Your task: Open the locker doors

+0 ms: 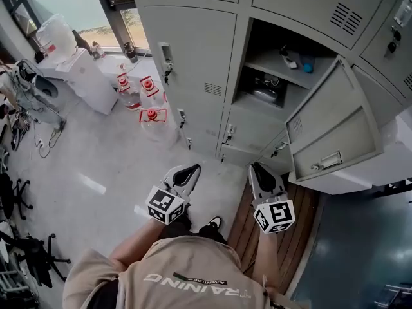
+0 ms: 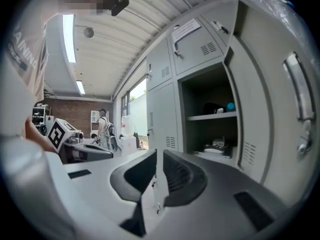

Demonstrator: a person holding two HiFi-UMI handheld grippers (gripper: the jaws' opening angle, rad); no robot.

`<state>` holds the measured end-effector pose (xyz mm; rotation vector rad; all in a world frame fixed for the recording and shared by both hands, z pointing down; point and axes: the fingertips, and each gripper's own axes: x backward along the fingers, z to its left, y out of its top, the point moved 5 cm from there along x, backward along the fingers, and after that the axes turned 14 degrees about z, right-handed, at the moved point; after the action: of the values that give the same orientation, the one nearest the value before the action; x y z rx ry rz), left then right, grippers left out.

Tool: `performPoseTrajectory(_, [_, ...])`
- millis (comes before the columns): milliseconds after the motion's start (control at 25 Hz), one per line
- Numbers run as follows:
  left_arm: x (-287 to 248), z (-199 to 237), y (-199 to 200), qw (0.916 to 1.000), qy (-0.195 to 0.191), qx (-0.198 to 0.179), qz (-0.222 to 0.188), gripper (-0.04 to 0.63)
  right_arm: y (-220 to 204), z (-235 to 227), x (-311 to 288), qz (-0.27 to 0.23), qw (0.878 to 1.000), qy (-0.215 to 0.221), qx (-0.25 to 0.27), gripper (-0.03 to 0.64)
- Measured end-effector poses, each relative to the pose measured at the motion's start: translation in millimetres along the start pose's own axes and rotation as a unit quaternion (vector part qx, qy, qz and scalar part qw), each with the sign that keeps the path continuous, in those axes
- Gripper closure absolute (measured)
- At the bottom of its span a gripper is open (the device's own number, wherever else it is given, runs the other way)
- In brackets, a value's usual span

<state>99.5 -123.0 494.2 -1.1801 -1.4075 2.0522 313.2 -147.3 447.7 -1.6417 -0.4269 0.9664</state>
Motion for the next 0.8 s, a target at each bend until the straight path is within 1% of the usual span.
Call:
performPoseTrajectory(160, [32.6, 46.2, -17.3, 0.9993, 0.03, 0.023, -0.003, 0.589, 5.5, 45.6, -44.6, 0.015, 0.999, 0.033, 0.012, 0.578])
performPoseTrajectory(240, [45.5, 69.6, -23.9, 0.9991, 0.031, 0.027, -0.008, 0.589, 9.1, 69.6, -68.0, 0.024, 0.999, 0.043, 0.018, 0.578])
performPoseTrajectory(320, [57.2, 94.5, -28.9, 0.9994, 0.024, 0.021, -0.011, 0.589, 13.9, 94.8, -92.5, 0.027, 0.998, 0.043, 0.022, 0.578])
performPoseTrajectory(400, [68.4, 122.5, -31.1, 0.9998, 0.014, 0.006, -0.011, 0.589, 19.7, 120.3, -118.6, 0.024, 0.999, 0.028, 0.016, 0.578])
performPoseTrajectory(560, [90.4, 183.4, -43.8, 0.9995, 0.0, -0.032, 0.0, 0.589, 29.0, 168.3, -163.0, 0.011, 1.0, -0.027, 0.003, 0.578])
performPoseTrajectory(680, [106.4, 225.5, -50.5, 0.9991, -0.001, -0.042, 0.009, 0.589, 36.2, 194.4, -188.4, 0.007, 0.999, -0.046, -0.007, 0.578])
performPoseTrajectory(800, [117.7, 253.7, -43.8, 0.9992, 0.004, -0.04, 0.002, 0.589, 43.6, 208.2, -205.3, 0.007, 0.998, -0.055, -0.005, 0.578])
